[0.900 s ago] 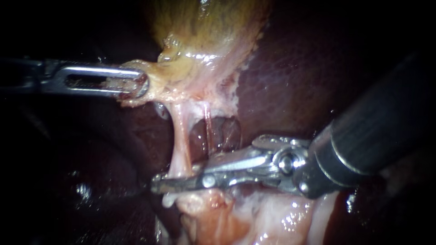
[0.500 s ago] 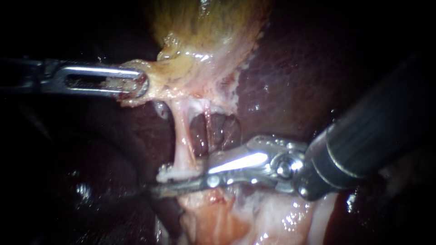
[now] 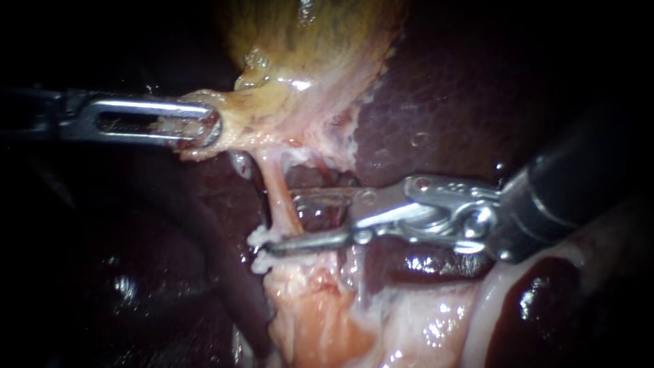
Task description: Going back second clip left tube
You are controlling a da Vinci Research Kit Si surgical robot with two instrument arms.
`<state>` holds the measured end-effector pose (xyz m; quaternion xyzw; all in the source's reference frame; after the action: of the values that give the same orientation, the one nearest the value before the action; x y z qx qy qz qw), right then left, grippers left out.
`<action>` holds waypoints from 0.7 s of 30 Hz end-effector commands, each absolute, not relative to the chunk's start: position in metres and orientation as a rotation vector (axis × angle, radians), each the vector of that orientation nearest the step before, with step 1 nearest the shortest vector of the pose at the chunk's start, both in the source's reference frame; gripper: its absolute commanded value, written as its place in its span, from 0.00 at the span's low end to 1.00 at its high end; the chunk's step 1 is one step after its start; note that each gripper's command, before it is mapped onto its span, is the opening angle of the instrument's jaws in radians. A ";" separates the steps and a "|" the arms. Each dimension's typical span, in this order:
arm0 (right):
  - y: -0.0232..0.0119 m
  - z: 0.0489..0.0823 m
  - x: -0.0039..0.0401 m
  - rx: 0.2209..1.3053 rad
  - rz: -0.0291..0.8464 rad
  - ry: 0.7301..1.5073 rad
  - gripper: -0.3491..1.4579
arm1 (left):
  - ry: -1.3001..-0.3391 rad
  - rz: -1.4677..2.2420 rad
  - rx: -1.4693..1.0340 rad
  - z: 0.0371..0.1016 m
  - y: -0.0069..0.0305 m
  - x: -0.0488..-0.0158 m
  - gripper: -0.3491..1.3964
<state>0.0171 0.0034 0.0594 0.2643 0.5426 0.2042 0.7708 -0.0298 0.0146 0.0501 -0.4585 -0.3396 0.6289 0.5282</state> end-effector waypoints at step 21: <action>0.0060 0.0557 0.0044 0.456 0.287 1.198 0.47 | -0.798 1.502 -1.098 0.0518 0.0146 -0.0317 0.00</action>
<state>0.0043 0.0061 0.0556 0.2120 0.5569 0.1334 0.7919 -0.0321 0.0146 0.0521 -0.4602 -0.3353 0.6293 0.5290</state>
